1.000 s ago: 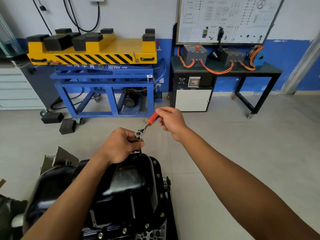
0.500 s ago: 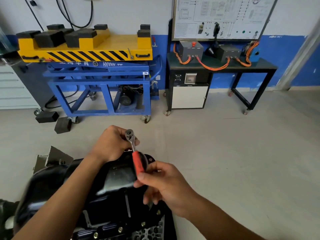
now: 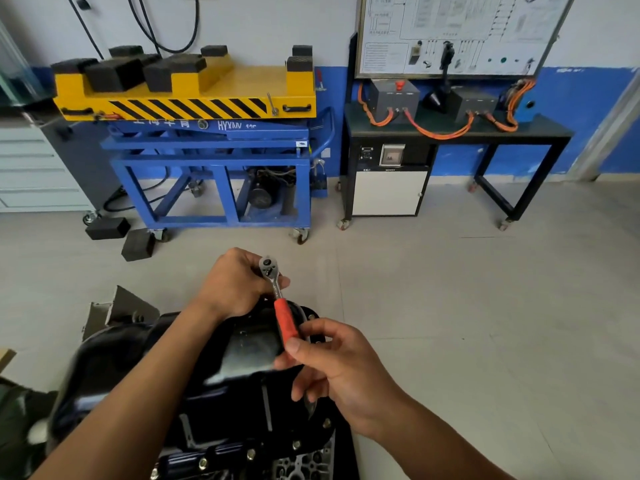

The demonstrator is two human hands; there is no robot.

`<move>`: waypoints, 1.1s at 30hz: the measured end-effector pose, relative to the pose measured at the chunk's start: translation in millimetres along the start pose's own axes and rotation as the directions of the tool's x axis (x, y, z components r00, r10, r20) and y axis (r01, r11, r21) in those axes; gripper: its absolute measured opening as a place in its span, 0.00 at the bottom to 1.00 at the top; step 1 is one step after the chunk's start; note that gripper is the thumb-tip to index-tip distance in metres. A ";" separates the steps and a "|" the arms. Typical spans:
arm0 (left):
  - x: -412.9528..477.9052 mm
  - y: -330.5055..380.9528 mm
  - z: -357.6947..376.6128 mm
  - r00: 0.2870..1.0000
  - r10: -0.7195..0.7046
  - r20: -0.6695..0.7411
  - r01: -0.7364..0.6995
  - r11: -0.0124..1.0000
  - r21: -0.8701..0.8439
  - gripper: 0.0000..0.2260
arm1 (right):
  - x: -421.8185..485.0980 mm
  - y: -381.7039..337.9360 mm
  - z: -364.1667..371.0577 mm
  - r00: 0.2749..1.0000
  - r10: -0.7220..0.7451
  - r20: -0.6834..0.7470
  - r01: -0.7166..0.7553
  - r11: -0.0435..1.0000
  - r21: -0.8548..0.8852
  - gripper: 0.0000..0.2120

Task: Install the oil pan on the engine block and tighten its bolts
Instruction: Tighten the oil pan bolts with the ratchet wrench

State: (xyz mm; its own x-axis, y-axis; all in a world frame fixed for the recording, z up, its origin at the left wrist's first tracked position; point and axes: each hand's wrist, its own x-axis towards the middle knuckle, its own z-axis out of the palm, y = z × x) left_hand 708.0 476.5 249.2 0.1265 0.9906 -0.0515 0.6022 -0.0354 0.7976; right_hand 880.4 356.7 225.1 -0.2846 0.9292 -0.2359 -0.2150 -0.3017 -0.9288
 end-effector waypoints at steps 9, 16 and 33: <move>0.2 -0.5 -2.9 0.996 0.040 0.080 -0.035 0.998 -0.053 0.04 | 12.9 -25.2 -40.0 0.990 -0.014 -0.142 0.024 0.997 0.074 0.19; 1.8 0.3 1.1 0.995 0.021 0.102 -0.010 0.995 -0.100 0.04 | 63.2 -60.9 -74.1 0.937 -0.075 -0.340 0.090 0.995 0.029 0.05; 1.7 0.3 2.0 0.997 0.034 0.066 -0.030 0.998 -0.054 0.03 | 123.6 -71.6 -59.5 0.888 -0.224 -0.401 0.176 0.972 -0.153 0.02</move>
State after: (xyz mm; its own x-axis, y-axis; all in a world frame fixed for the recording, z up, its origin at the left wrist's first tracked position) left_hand 709.9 477.9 248.1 0.1983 0.9780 -0.0639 0.5547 -0.0582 0.8300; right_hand 916.2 505.8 245.4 0.1699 0.9786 -0.1163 -0.1163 -0.0973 -0.9884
